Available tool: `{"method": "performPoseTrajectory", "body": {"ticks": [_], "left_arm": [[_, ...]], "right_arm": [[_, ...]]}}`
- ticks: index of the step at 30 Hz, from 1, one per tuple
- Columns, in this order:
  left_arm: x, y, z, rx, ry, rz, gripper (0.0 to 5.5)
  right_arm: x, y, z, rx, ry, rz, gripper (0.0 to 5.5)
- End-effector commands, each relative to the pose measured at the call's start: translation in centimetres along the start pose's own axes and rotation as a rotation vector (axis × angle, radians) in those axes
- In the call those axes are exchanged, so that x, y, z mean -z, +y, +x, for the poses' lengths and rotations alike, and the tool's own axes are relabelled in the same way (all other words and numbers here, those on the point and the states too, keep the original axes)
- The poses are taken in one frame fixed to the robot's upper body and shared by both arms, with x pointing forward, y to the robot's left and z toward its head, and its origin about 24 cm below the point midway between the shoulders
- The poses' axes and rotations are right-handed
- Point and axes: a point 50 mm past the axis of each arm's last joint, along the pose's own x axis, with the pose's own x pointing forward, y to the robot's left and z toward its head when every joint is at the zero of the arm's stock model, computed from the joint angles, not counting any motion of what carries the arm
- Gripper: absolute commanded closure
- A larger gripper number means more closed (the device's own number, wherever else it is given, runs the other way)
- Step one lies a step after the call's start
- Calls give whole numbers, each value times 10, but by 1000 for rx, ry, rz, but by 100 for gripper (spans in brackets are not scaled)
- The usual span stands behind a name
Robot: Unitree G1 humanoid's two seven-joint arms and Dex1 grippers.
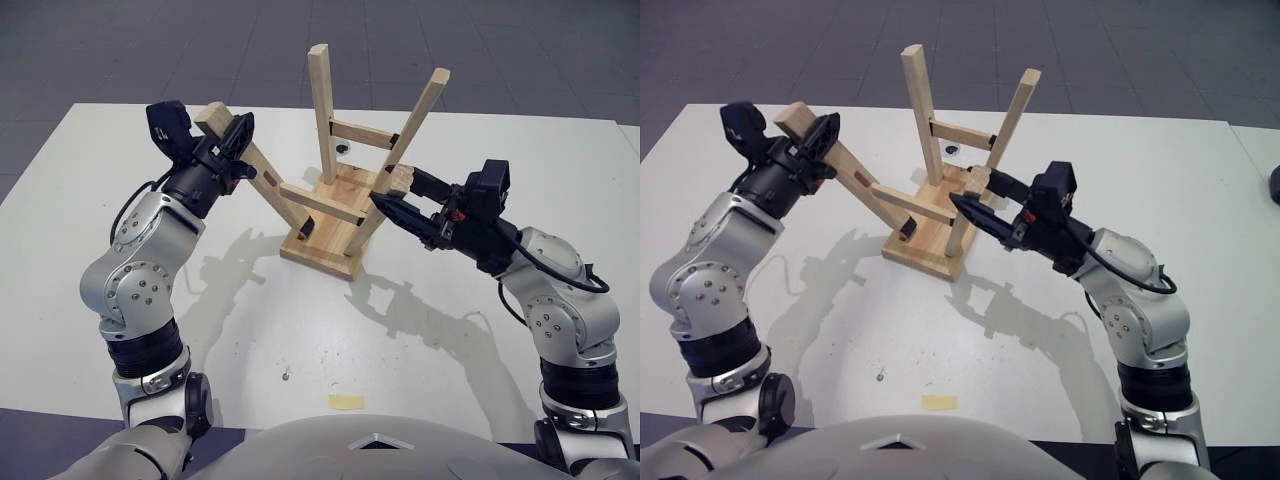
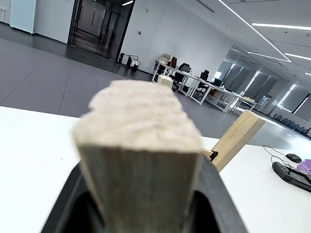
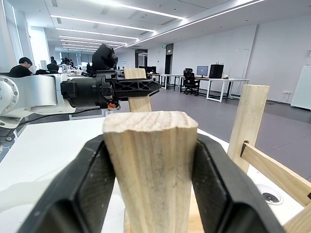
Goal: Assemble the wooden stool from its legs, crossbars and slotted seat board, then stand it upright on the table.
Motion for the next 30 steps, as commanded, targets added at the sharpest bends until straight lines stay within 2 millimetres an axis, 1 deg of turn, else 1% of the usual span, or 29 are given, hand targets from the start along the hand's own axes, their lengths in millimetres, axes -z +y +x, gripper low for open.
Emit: {"method": "performPoseTrajectory", "body": {"ticks": [1,11,13,17,19,22,26,30], "left_arm": [[8,14,0,-45,58,80,448],[7,28,-2,-89,57,160,448],[12,26,-2,-82,76,168,448],[23,10,0,-30,108,180,448],[26,5,0,-17,111,172,448],[29,5,1,-18,121,175,448],[31,3,4,-4,131,183,448],[35,1,6,9,143,183,448]], "right_arm": [[15,0,-3,33,65,49,334],[17,0,-4,44,69,41,334],[17,0,-4,46,72,33,334],[16,0,-2,40,72,18,334],[16,0,-1,39,74,16,335],[19,1,0,54,79,27,335],[30,6,6,68,156,14,336],[35,8,9,79,205,11,337]]}}
